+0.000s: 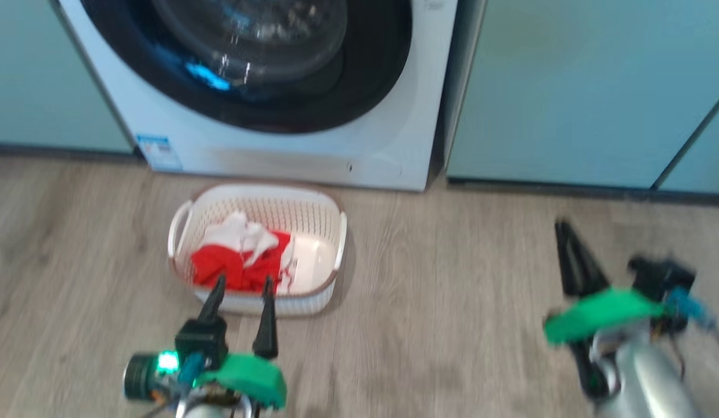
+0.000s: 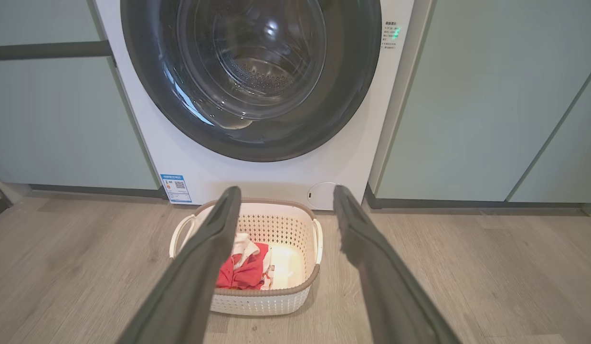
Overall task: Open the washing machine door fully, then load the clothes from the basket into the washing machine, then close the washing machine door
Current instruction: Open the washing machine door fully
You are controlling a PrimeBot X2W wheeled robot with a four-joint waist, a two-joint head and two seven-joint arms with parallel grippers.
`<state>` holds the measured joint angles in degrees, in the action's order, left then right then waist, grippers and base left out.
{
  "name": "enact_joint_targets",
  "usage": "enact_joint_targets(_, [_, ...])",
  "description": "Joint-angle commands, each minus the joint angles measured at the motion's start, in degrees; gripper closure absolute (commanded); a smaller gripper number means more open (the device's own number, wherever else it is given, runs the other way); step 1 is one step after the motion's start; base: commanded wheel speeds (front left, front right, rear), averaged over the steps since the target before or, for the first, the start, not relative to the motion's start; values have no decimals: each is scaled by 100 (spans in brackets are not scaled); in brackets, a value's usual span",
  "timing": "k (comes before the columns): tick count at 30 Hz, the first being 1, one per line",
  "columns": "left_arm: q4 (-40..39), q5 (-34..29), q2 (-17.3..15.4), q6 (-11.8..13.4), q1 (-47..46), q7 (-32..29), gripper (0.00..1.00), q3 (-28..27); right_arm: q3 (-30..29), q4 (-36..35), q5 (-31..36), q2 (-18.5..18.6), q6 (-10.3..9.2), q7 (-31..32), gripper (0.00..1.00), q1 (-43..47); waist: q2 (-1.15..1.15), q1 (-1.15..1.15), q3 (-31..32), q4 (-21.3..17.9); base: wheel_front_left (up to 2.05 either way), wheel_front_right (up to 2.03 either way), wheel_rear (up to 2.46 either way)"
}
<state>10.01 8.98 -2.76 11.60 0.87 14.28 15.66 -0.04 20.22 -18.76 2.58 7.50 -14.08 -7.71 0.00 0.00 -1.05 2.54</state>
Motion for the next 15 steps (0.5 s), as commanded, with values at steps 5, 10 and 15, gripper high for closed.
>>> enact_joint_targets(5, [-389,124,-11,62,-1043,72,0,34,55,-479,-514,113,-1,536,100,-1538,0,0,-1254,483,0,0,0])
enact_joint_targets(10, [-499,257,-11,130,-1545,72,0,143,5,-544,-1401,353,-1,1198,100,-2803,0,0,-1929,761,0,0,0])
enact_joint_targets(15, [-571,361,-11,188,-1823,72,0,246,-194,-269,-2014,499,-1,1680,100,-3802,0,0,-2314,970,0,0,0])
